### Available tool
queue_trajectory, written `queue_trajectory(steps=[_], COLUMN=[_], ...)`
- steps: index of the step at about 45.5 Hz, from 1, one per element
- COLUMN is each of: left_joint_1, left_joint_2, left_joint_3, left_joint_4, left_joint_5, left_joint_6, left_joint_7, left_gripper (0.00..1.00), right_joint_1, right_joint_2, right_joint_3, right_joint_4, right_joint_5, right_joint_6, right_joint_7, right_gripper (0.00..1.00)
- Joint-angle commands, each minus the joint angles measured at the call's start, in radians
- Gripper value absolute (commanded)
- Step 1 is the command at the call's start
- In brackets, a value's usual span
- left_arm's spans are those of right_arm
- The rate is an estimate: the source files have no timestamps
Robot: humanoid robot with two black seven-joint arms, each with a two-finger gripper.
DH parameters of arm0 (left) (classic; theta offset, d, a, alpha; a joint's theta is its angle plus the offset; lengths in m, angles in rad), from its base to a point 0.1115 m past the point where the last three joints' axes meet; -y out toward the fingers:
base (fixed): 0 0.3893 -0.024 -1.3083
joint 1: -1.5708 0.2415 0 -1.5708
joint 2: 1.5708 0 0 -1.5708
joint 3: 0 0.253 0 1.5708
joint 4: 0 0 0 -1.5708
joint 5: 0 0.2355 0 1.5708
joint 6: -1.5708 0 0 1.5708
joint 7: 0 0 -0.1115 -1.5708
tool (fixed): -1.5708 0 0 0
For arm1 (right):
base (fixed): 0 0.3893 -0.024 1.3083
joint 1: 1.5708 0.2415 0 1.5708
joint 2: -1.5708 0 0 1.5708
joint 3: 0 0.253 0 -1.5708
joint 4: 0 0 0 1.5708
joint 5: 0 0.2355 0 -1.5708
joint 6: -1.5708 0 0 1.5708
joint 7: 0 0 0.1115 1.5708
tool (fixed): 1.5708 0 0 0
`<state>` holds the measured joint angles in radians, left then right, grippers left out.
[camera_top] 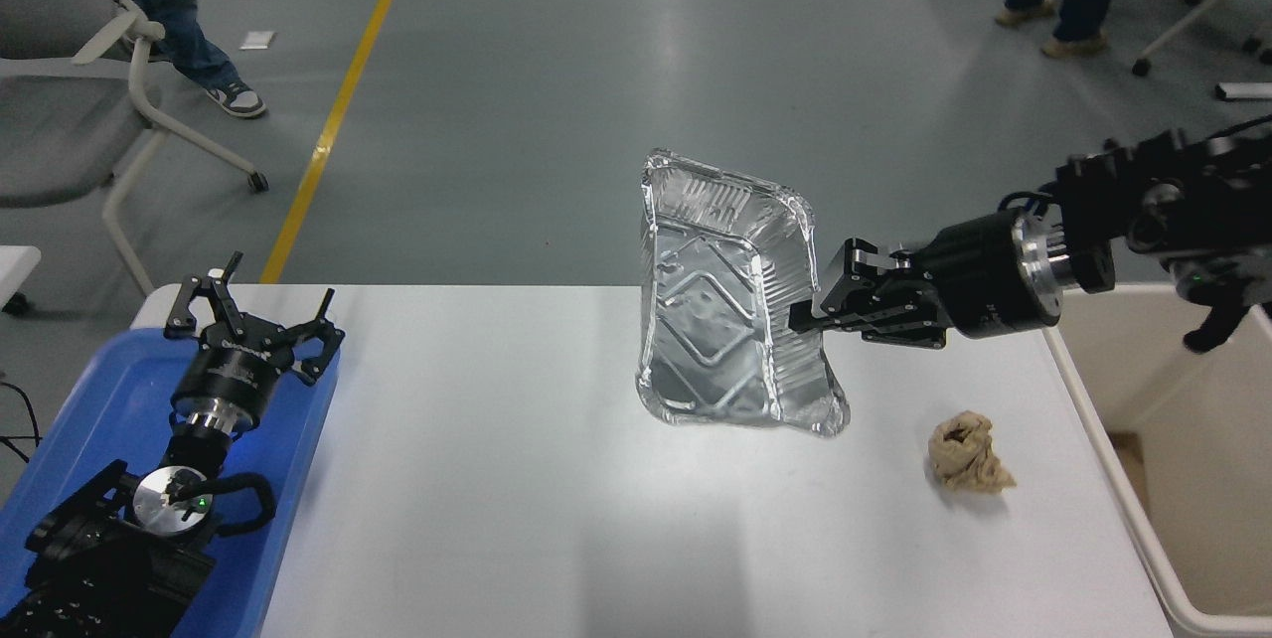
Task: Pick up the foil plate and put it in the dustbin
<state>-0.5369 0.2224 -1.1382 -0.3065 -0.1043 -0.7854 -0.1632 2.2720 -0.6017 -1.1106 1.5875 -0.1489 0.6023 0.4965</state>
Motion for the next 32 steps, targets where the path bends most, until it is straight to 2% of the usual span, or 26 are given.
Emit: queue_trajectory(steps=[1,15,26,32], left_joint_1=[0.000,0.000,0.000,0.000], left_joint_2=[0.000,0.000,0.000,0.000], left_joint_3=[0.000,0.000,0.000,0.000], left_joint_4=[0.000,0.001,0.001,0.001], left_joint_5=[0.000,0.000,0.000,0.000], left_joint_6=[0.000,0.000,0.000,0.000], left_joint_7=[-0.001,-0.001,-0.001,-0.001], left_gripper=[0.99,0.99,0.99,0.99], right_joint_1=[0.309,0.512,0.453,0.316], right_joint_2=[-0.105,-0.155,-0.156,-0.178], right_joint_3=[-0.011,-0.017,-0.072,-0.083], right_joint_4=[0.008,0.006,-0.030,-0.155], right_joint_5=[-0.087,-0.153,-0.247,-0.307], right_joint_6=[0.183,0.183,0.183,0.183], right_joint_7=[0.004,-0.001,-0.006,-0.004], right_gripper=[0.00,0.00,0.00,0.00])
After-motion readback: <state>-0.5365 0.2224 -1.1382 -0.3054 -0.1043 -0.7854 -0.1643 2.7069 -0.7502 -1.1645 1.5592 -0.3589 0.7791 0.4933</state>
